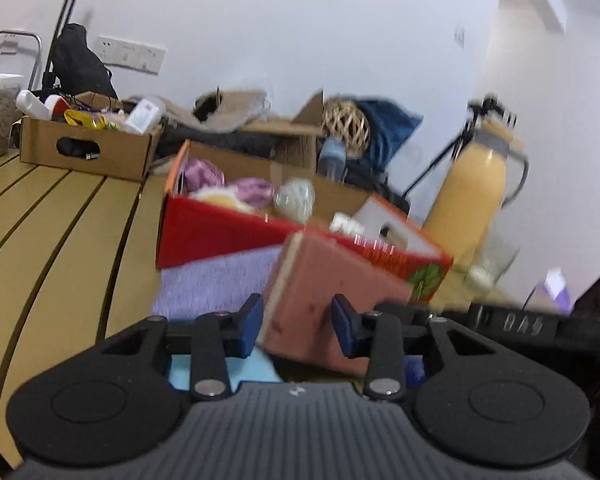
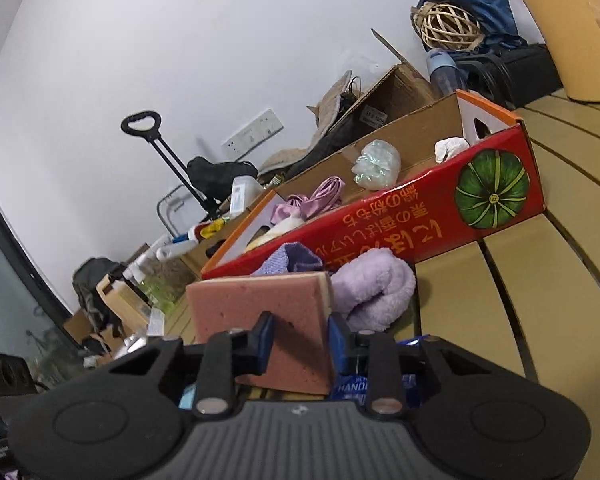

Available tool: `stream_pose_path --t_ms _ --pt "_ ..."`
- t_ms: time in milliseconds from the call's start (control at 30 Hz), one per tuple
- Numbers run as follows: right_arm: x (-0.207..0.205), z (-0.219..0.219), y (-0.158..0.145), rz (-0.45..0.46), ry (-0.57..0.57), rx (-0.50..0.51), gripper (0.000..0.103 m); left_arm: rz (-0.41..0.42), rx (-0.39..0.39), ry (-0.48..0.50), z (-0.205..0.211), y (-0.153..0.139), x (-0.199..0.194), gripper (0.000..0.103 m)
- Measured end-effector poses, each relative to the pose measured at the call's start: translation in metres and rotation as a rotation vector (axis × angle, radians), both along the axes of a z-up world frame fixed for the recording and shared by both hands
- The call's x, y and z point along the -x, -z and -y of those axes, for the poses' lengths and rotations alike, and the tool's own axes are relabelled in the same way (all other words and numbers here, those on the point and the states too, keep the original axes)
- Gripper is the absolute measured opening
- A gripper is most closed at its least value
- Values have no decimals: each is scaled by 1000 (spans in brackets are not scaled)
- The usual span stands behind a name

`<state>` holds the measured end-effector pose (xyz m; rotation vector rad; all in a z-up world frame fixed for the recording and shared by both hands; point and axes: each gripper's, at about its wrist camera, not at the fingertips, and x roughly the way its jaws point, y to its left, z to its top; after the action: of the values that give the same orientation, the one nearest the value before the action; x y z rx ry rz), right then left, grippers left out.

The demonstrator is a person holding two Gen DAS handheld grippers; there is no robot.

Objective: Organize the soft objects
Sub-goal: 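Close both grippers on the pink rectangular sponge block and lift, then carry the pink sponge into the box and open both grippers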

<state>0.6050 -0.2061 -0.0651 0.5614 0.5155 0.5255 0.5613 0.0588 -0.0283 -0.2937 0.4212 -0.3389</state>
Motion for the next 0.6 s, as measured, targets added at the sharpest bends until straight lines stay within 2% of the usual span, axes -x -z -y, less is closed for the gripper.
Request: stream_pose_path --t_ms 100,333,500,600 --pt "-4 2 6 -34 -24 -30 38 -29 10 11 0 6 -7 35" --pt "0 -1 3 -21 -26 -29 34 -29 7 -9 4 -3 1 31" --pt "20 6 -11 20 -22 -63 33 -11 73 -22 4 -28 25 30" --pt "35 15 -37 67 -7 -81 33 38 80 -4 11 -65 23 30"
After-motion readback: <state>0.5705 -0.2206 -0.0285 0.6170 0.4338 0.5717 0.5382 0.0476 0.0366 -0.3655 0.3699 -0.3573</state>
